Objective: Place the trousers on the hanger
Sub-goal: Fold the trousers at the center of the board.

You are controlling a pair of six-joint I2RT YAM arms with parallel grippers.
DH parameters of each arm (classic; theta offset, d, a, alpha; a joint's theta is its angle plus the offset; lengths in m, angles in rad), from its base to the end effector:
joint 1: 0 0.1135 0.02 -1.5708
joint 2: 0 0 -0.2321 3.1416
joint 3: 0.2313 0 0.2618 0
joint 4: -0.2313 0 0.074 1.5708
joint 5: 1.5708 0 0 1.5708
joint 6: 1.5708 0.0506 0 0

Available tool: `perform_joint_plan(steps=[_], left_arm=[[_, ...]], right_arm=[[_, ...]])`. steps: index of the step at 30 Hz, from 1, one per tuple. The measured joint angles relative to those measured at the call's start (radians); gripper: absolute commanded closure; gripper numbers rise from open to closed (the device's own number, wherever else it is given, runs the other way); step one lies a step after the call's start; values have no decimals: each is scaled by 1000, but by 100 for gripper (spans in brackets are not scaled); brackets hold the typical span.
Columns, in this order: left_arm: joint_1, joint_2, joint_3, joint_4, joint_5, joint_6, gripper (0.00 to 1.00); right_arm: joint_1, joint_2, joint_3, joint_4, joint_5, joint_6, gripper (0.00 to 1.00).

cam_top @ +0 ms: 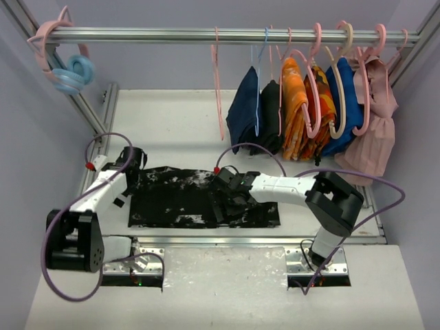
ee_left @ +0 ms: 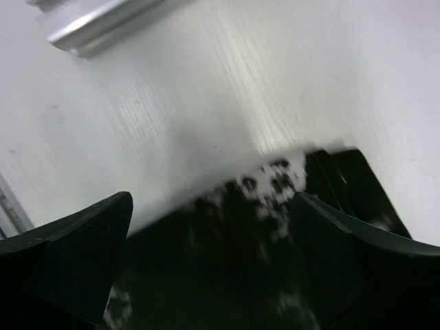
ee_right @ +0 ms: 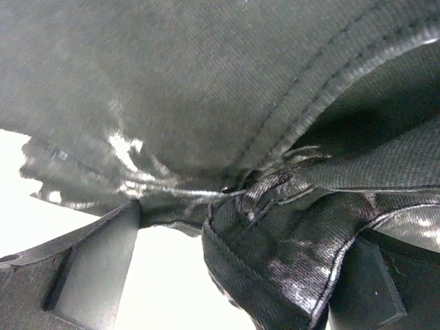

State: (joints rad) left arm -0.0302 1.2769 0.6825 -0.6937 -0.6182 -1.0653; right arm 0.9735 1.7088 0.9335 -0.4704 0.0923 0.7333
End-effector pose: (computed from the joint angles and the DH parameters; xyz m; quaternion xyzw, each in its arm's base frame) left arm 0.2304 0.0224 0.1320 -0.5038 0.7984 0.1872 0.2714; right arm 0.1814 0.2584 0.0900 -0.1107 0.9796 0.0919 0.1406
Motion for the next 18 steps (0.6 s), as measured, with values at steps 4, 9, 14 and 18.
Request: perform_joint_plan(steps=[4, 9, 14, 18], left_arm=[[6, -176, 19, -81, -50, -2, 0], [6, -322, 20, -19, 5, 136, 0], [6, -401, -87, 113, 190, 249, 0], [4, -452, -136, 149, 315, 306, 0]], right_arm=[[45, 62, 104, 25, -59, 0, 1], [64, 10, 127, 1, -27, -12, 1], [-26, -165, 68, -38, 8, -38, 1], [-158, -273, -22, -11, 19, -75, 1]])
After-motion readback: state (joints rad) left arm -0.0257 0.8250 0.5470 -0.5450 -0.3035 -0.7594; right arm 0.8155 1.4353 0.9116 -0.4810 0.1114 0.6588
